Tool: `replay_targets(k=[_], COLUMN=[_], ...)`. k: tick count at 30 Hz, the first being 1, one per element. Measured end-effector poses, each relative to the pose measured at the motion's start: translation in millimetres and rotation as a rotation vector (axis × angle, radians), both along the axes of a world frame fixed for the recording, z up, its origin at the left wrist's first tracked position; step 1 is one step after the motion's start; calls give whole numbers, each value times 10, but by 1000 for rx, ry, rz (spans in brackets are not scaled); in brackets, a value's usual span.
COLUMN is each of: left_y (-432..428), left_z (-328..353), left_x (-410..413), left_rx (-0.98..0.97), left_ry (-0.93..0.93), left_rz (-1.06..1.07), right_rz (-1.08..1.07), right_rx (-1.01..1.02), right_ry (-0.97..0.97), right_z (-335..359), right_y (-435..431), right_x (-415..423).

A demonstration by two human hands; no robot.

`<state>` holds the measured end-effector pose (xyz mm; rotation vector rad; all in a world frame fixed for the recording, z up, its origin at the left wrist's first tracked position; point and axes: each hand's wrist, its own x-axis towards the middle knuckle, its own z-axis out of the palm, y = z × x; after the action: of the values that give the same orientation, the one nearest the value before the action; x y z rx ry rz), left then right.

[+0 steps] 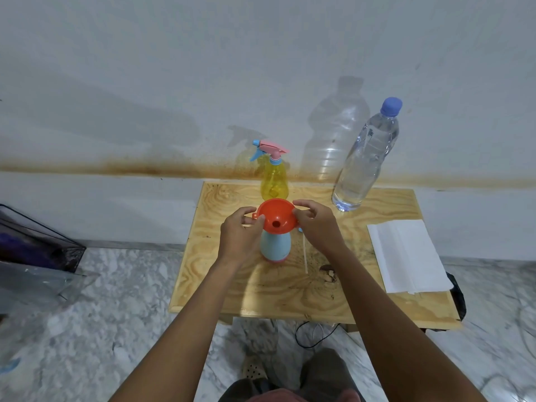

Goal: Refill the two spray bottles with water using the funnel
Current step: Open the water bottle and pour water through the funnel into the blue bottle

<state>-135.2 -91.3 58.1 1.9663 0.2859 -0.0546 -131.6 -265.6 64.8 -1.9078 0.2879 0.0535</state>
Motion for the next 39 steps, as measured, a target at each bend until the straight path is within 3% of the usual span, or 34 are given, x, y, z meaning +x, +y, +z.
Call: replay_targets(k=[8,12,16,19,25,31,39], left_y=[-25,-98,-469,-956,-1813,-2152,-2192], left_z=[104,326,664,757,684,542,404], left_x=[-49,-33,125,354,778,1103,1297], left_rx=[59,159,135,84,-31,-167,-200], left_ry=[-9,-176,-331,-283,-53,-85,-86], left_rz=[-4,-31,-162,-319,-468,-431,-372], right_rz=[-16,-149,-354,-403,-197,54,150], right_rx=[1,-78,-100,-132,-131,-112,-132], right_ry=[-25,-219,-343,-312,-222,-216,-215], right_z=[32,135,334,488,727,702,727], right_y=[-76,-284,-738,-1147,-1675,-1915,-2013], right_x=[-33,-66,-29,162,707,1094,1214])
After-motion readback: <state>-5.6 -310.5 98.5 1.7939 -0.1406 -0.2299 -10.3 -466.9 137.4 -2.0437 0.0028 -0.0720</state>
